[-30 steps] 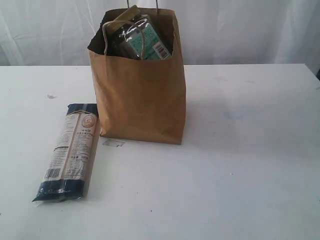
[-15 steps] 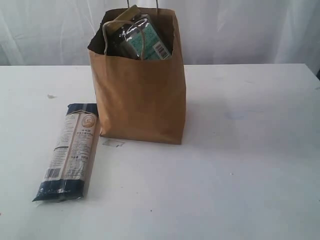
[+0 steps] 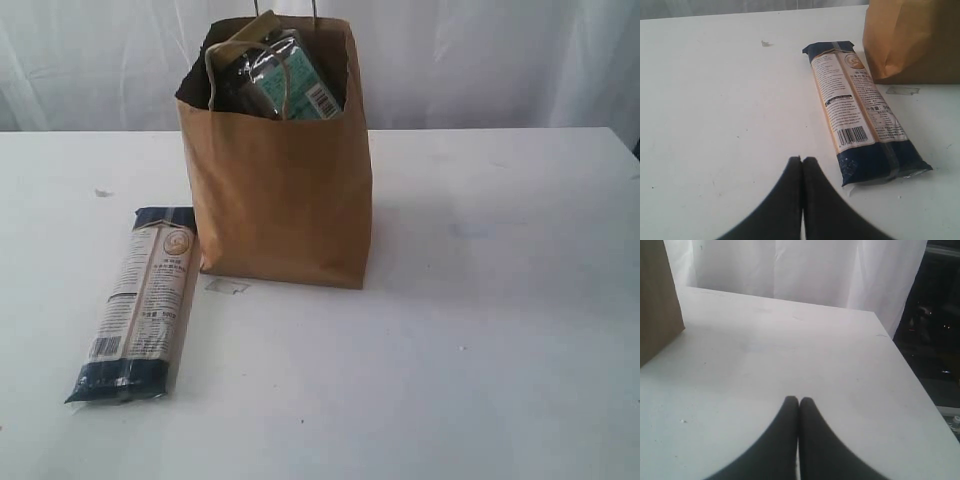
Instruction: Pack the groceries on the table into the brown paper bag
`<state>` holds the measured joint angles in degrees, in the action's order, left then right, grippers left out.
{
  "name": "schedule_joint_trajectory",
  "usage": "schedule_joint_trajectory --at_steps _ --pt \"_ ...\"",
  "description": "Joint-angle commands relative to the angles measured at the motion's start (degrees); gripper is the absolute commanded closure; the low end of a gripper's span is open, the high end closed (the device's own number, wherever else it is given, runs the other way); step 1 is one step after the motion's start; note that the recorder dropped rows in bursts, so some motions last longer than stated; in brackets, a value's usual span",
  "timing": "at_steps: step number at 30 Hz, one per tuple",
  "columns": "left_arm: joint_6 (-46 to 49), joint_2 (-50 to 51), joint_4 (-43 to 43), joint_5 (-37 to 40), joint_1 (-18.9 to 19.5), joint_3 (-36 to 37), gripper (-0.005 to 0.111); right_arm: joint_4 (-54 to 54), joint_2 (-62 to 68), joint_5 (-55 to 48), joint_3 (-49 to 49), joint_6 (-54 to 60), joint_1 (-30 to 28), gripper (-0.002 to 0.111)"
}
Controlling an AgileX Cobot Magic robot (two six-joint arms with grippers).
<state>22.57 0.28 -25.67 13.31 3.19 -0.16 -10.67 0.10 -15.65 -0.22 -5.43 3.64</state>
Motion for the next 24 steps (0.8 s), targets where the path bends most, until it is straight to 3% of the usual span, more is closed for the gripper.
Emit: schedule_joint_trajectory --at_steps 1,12,14,19,24 --pt "-0.3 -0.3 -0.4 0.0 0.1 0.2 0.107 -0.6 -0.1 -0.4 0.2 -0.4 -0.3 0.108" --pt "0.1 -0.3 -0.6 -0.2 0.1 0.2 0.107 -0.6 -0.1 -0.6 0.2 -0.4 -0.3 0.108" --pt "-1.6 -0.3 -4.7 -1.7 0.1 0.2 0.107 -0.6 -0.1 -0.6 0.2 -0.4 -0.3 0.108" --pt "-3.3 -0.3 -24.8 -18.1 0.1 0.2 0.107 -0.6 -0.1 -0.6 0.2 -0.4 -0.3 0.108" --pt "-8.4 -0.3 -30.1 -37.2 0.1 0.2 0.107 -0.6 -0.1 -0.6 0.2 -0.4 -0.3 0.108"
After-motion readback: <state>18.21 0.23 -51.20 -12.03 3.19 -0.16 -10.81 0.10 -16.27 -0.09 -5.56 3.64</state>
